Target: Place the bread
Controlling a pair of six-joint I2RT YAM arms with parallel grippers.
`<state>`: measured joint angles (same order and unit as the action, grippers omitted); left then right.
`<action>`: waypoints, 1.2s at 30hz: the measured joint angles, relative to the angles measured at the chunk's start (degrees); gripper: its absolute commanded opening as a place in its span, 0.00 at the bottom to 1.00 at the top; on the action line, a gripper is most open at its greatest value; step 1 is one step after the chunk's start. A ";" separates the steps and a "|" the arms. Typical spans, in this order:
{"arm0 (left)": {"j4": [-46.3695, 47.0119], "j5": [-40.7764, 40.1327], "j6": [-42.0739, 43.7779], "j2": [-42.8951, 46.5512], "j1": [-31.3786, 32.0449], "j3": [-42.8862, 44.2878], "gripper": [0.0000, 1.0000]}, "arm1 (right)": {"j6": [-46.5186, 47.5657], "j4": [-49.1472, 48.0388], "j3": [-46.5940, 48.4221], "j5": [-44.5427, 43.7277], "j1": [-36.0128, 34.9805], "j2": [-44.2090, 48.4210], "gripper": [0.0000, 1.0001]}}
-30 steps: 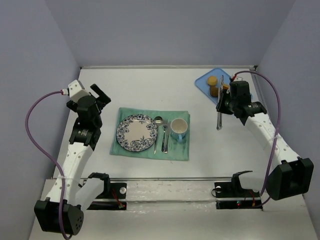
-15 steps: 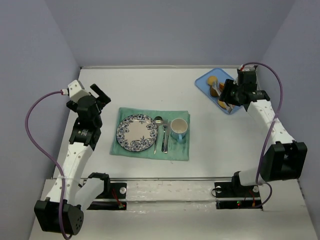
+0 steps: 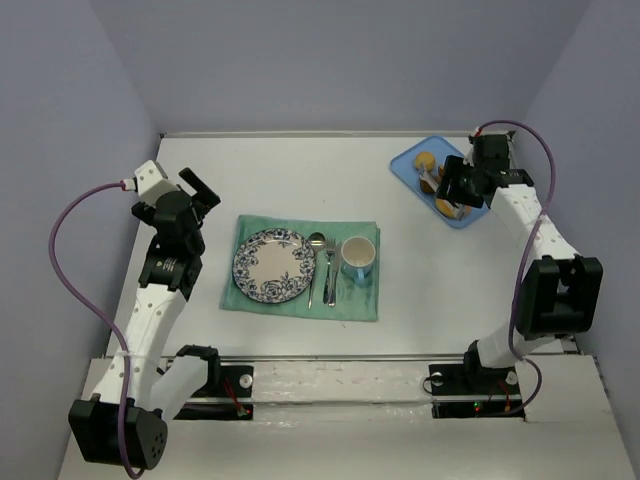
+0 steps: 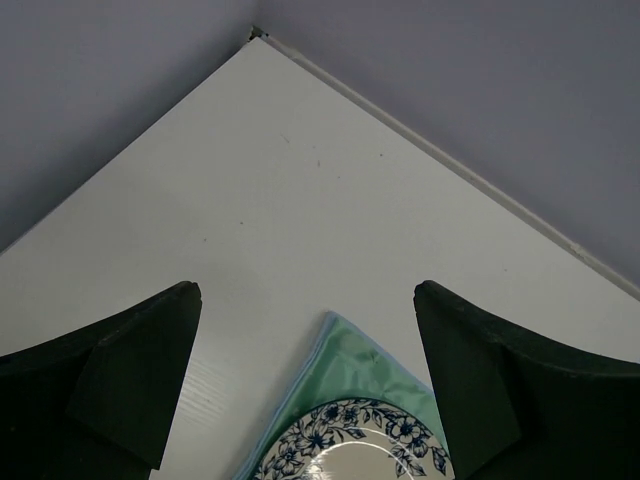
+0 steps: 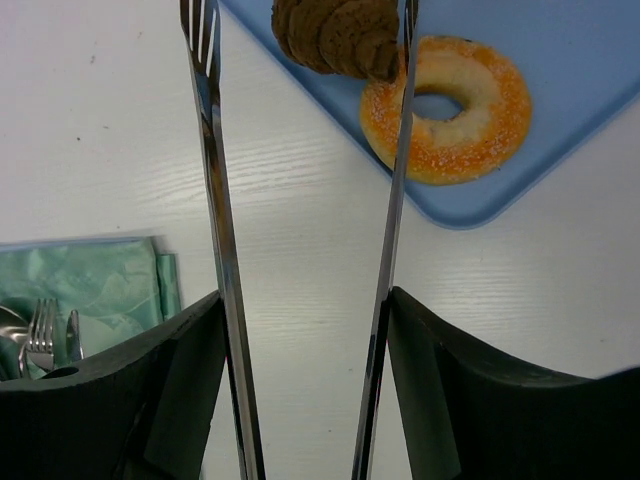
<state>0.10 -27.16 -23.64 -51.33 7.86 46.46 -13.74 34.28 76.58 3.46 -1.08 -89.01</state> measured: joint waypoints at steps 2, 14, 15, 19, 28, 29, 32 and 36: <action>0.02 -0.15 -0.02 -0.28 0.00 0.00 0.99 | 0.42 0.09 0.28 0.50 -0.02 -1.73 0.68; -0.15 -0.48 -0.02 -1.01 0.00 0.00 0.99 | 0.70 0.26 4.48 1.05 0.37 -11.63 0.35; -0.15 -0.50 -0.02 -1.01 0.00 0.00 0.99 | 0.48 0.31 4.48 0.96 0.42 -11.69 0.31; -0.33 -0.66 -0.04 -0.98 0.00 0.00 0.99 | 0.44 0.33 4.50 -0.04 0.48 -11.15 0.24; -0.46 -0.24 -0.52 0.11 0.00 0.00 0.99 | 4.68 1.25 4.48 5.99 -1.16 3.21 0.23; -0.46 -0.13 -0.63 0.24 0.00 0.00 0.99 | 5.55 1.01 4.48 6.62 -2.86 5.25 0.23; -0.46 0.55 -0.90 0.79 0.00 0.00 0.99 | 7.91 -0.83 4.59 9.55 -12.52 10.84 0.23; -0.48 1.44 -1.33 1.16 0.00 0.00 0.99 | 10.38 -3.08 4.44 13.97 -26.03 11.21 0.24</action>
<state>-0.38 -25.71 -24.97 -50.17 7.86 46.46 -3.36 31.20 81.01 17.43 -27.11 -77.80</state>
